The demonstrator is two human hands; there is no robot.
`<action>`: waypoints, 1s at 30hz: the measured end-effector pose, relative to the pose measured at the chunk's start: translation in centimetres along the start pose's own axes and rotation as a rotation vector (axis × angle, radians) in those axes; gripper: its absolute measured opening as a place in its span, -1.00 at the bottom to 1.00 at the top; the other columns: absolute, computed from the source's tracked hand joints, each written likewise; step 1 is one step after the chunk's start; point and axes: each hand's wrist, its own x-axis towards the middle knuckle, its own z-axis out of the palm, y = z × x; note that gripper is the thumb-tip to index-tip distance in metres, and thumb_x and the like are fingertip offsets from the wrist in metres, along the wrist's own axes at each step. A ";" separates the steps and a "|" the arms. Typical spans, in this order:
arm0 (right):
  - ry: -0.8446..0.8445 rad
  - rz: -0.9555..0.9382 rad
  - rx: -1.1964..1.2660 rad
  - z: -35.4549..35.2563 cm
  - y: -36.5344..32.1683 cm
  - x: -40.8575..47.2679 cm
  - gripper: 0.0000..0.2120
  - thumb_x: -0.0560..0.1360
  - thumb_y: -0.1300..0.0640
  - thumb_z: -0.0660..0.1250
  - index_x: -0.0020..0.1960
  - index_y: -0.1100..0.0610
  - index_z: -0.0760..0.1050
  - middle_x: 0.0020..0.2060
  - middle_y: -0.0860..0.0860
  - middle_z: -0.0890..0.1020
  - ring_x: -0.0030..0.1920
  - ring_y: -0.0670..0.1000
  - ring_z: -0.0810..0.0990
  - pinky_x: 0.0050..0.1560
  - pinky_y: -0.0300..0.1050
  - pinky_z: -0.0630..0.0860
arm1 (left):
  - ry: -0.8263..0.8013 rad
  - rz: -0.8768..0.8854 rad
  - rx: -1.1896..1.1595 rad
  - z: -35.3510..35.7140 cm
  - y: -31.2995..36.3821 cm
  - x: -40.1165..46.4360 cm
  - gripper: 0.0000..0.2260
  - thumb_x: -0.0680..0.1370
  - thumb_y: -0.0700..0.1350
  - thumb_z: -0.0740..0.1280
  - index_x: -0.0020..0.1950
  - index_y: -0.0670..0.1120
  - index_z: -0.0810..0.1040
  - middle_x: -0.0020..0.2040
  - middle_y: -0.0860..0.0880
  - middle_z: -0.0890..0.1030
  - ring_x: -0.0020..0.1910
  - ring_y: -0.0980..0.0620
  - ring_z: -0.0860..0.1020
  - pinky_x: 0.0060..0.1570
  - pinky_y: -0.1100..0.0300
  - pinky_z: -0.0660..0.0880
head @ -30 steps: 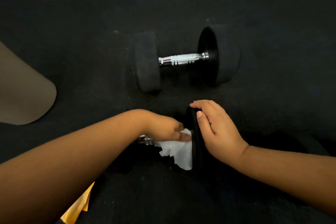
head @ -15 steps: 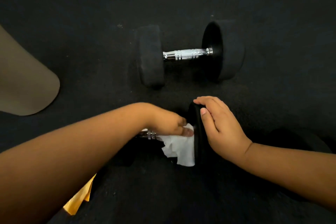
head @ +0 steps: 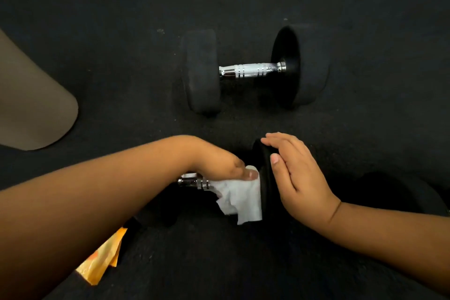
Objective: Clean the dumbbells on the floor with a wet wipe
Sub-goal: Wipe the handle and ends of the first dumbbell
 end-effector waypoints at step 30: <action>0.009 -0.033 -0.027 0.1 0.3 0.1 -0.60 0.60 0.02 0.03 0.32 0.13 0.44 0.26 -0.01 0.47 0.35 -0.07 0.37 0.39 -0.20 0.24 | 0.103 0.127 -0.097 0.7 -1.1 -0.6 -0.71 0.55 0.14 0.29 0.19 0.03 0.38 -0.02 0.11 0.53 -0.06 0.13 0.54 -0.16 0.29 0.45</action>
